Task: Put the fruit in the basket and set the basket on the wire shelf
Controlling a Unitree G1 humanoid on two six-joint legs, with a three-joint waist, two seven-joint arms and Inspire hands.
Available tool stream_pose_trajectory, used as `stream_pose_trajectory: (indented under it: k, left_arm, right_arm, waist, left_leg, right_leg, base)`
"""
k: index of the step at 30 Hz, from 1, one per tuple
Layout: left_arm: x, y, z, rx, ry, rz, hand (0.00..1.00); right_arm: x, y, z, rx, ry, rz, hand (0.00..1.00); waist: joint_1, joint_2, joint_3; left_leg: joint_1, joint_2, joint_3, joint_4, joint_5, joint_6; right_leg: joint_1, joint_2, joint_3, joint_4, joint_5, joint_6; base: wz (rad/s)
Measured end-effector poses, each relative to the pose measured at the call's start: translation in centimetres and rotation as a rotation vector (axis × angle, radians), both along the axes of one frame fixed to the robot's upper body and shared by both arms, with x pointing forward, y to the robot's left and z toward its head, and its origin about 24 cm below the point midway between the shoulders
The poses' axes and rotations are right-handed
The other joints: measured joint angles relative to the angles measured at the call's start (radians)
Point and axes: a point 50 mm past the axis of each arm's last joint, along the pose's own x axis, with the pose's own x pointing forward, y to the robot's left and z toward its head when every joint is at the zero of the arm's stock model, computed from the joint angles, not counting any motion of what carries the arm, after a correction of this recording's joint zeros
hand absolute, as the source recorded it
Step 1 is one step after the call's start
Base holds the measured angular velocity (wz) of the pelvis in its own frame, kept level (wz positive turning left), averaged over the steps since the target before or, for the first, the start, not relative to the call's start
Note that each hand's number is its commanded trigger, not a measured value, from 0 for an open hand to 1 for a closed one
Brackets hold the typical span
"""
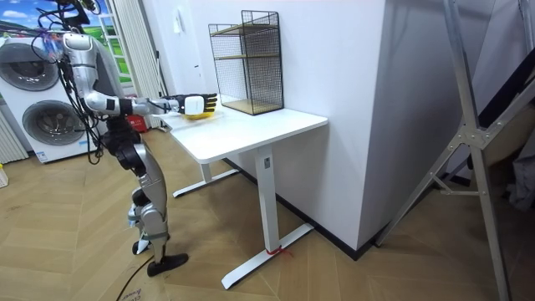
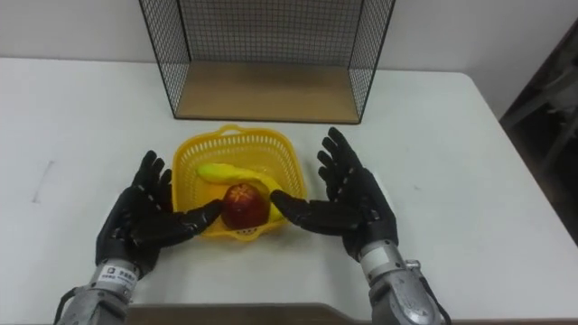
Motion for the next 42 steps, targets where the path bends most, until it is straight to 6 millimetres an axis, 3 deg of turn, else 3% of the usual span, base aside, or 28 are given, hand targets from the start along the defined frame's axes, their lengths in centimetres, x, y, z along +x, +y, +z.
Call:
stream_pose_trajectory:
  k: [3, 21, 28, 34, 42]
  left_arm:
    - [-0.1, 0.1, -0.3, 0.002, 0.004, -0.004, 0.00]
    - [-0.4, 0.2, -1.2, -0.016, 0.021, -0.007, 0.00]
    - [-0.3, 0.1, -1.1, -0.038, 0.020, 0.013, 0.00]
    - [0.0, -0.3, -0.6, -0.034, 0.002, 0.039, 0.00]
    - [0.7, -2.4, -0.1, -0.045, -0.013, -0.046, 0.00]
  right_arm:
    - [-0.1, 0.1, -0.2, 0.000, 0.007, 0.005, 0.00]
    - [-1.1, 1.7, -2.5, 0.035, 0.136, 0.075, 0.00]
    - [-1.0, 2.2, -2.6, 0.067, 0.141, 0.077, 0.00]
    - [-0.5, 2.8, -2.5, 0.074, 0.126, 0.097, 0.00]
    - [-0.2, 3.8, -2.0, 0.079, 0.098, 0.106, 0.00]
  waist:
    - [0.000, -0.001, -0.0054]
    - [-0.007, 0.006, -0.0161]
    - [-0.014, 0.000, -0.0134]
    - [-0.030, -0.009, -0.0001]
    - [-0.035, -0.005, 0.0003]
  left_leg:
    - [0.001, 0.000, 0.001, 0.000, 0.000, 0.000]
    - [0.009, -0.001, 0.005, -0.004, 0.000, 0.000]
    - [0.009, -0.001, 0.005, -0.004, 0.000, 0.000]
    - [0.006, -0.001, 0.005, -0.003, 0.000, 0.000]
    - [-0.011, -0.001, 0.010, -0.001, 0.000, 0.000]
  right_leg:
    - [0.001, 0.000, 0.001, 0.000, 0.000, 0.000]
    - [0.012, 0.000, 0.002, -0.003, 0.000, 0.000]
    - [0.013, -0.001, 0.000, -0.002, 0.000, 0.000]
    - [0.010, 0.000, 0.005, -0.001, 0.000, 0.000]
    - [-0.009, 0.003, 0.018, -0.001, 0.001, 0.001]
  base:
    - [0.00]
    - [0.00]
    - [0.00]
    - [0.00]
    - [-0.02]
